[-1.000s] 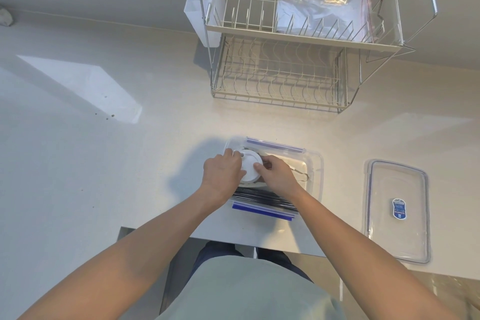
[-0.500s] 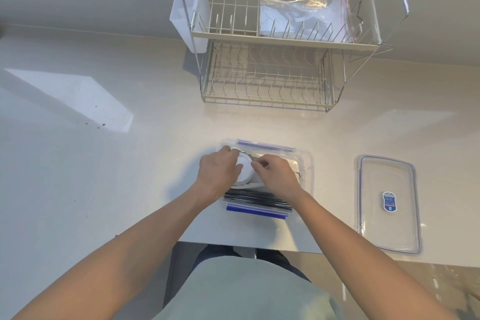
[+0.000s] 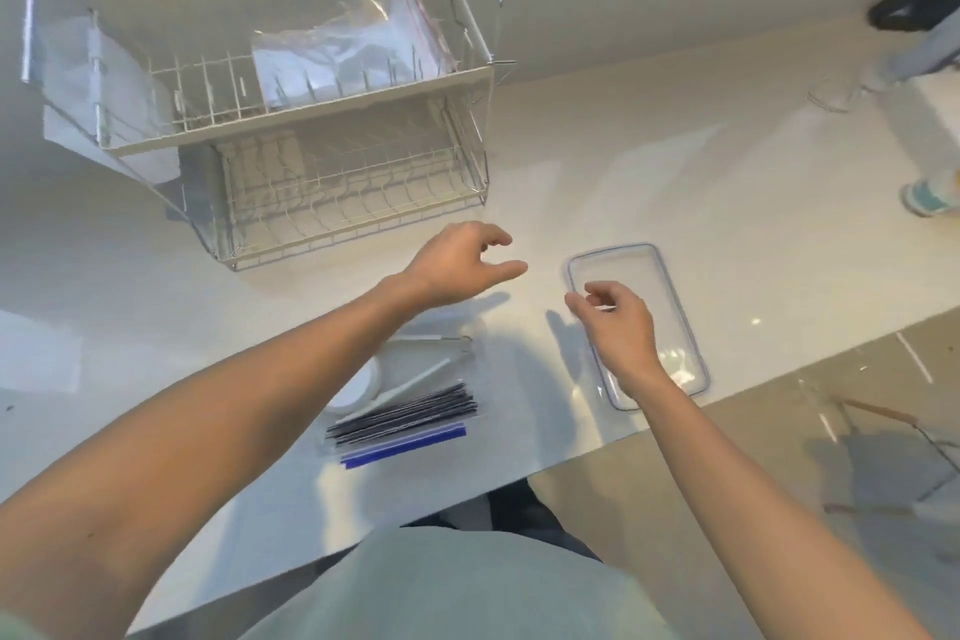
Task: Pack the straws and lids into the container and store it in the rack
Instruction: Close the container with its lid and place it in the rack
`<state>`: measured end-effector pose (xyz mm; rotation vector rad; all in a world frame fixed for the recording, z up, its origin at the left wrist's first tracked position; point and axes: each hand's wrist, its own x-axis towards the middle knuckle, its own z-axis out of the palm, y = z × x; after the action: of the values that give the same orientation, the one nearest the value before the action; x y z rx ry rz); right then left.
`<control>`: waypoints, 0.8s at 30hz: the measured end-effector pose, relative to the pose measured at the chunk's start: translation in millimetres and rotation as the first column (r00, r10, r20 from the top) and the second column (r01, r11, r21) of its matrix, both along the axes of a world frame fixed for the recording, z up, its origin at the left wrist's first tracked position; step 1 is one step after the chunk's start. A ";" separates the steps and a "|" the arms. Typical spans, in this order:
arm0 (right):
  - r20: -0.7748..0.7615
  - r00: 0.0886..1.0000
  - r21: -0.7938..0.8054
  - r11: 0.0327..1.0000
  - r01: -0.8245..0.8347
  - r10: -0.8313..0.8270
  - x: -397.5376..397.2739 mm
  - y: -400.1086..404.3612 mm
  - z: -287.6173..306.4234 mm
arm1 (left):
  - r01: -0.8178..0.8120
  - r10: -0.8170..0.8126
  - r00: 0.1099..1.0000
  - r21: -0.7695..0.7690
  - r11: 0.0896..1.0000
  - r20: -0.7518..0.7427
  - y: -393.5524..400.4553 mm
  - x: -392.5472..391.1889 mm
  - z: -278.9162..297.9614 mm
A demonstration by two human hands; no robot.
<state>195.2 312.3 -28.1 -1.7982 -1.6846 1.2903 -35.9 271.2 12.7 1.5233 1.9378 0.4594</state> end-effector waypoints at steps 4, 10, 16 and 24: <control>0.055 0.984 -0.062 0.983 0.173 -0.170 50.9 -0.6 -22.1 | 0.105 -0.104 0.994 -0.061 0.993 0.026 48.5 38.4 -14.5; -0.013 0.823 -0.129 0.817 0.562 -0.568 114.9 -10.8 -46.9 | 0.106 -0.094 0.993 -0.201 0.974 0.065 97.5 97.7 -54.6; 0.022 0.748 -0.365 0.691 0.624 -0.663 147.2 -31.6 -72.2 | -0.103 0.119 0.991 -0.206 0.973 0.066 120.9 131.3 -83.6; -0.007 0.689 -0.505 0.598 0.623 -0.724 152.6 -30.3 -76.5 | -0.078 0.049 0.995 -0.353 0.933 -0.090 129.4 136.7 -101.4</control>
<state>347.8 282.0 -104.6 -2.1441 -0.4355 1.4942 100.9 400.5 -88.7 1.2634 2.0054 0.0648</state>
